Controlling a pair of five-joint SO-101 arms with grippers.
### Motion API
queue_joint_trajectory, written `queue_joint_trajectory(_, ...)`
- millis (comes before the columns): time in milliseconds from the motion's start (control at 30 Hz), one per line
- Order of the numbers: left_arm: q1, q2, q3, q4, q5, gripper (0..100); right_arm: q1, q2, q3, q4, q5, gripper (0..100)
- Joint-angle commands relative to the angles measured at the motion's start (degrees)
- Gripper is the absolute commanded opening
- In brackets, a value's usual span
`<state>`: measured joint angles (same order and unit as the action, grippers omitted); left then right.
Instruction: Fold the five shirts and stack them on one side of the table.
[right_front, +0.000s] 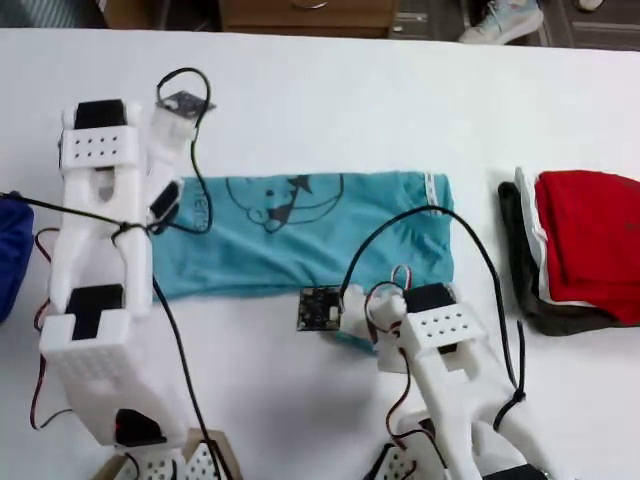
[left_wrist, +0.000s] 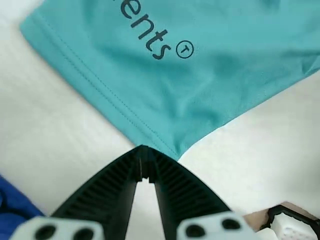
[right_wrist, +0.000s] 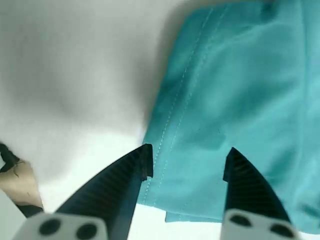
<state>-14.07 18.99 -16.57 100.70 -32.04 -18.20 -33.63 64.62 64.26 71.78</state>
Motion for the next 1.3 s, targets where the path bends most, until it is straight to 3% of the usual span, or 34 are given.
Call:
queue_joint_trajectory(0, -0.5, -1.9, -2.6, 1.4, 0.1, 2, 0.3, -1.8, -0.1, 1.5, -1.3, 26.0)
queue_joint_trajectory(333, -0.6, -1.9, -2.5, 1.4, 0.1, 2, -3.6, -1.9, 0.9, 8.3, -1.4, 30.2)
queue_joint_trajectory(800, -0.6, -1.9, -2.3, 1.4, 0.1, 2, -1.1, -1.7, 7.0, -9.5, -3.6, 30.2)
queue_joint_trajectory(1267, -0.7, -1.9, -2.2, 1.5, 0.1, 2, 0.7, -1.8, 3.8, -8.7, -3.3, 30.2)
